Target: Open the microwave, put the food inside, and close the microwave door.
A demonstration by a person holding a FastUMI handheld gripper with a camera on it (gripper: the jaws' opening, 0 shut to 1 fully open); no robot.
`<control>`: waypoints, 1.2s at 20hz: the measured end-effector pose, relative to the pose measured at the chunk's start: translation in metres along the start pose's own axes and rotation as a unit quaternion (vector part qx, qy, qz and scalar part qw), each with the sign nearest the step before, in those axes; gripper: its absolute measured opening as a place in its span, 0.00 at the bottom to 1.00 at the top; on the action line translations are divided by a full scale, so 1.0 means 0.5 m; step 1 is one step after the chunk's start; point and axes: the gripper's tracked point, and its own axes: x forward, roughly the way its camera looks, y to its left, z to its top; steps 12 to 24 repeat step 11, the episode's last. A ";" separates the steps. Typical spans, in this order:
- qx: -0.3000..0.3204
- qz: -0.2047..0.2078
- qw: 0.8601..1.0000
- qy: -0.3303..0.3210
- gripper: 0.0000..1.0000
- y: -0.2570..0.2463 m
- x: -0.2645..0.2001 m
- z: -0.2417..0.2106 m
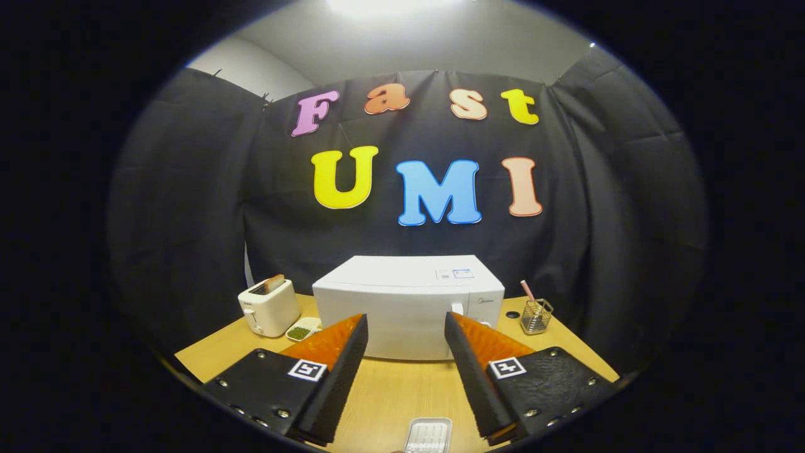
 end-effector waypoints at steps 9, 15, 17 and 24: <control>0.010 -0.066 0.998 -0.017 0.99 -0.083 -0.091 -0.006; 0.017 -0.070 0.997 -0.027 0.99 -0.089 -0.103 0.009; 0.017 -0.070 0.997 -0.027 0.99 -0.089 -0.103 0.009; 0.017 -0.070 0.997 -0.027 0.99 -0.089 -0.103 0.009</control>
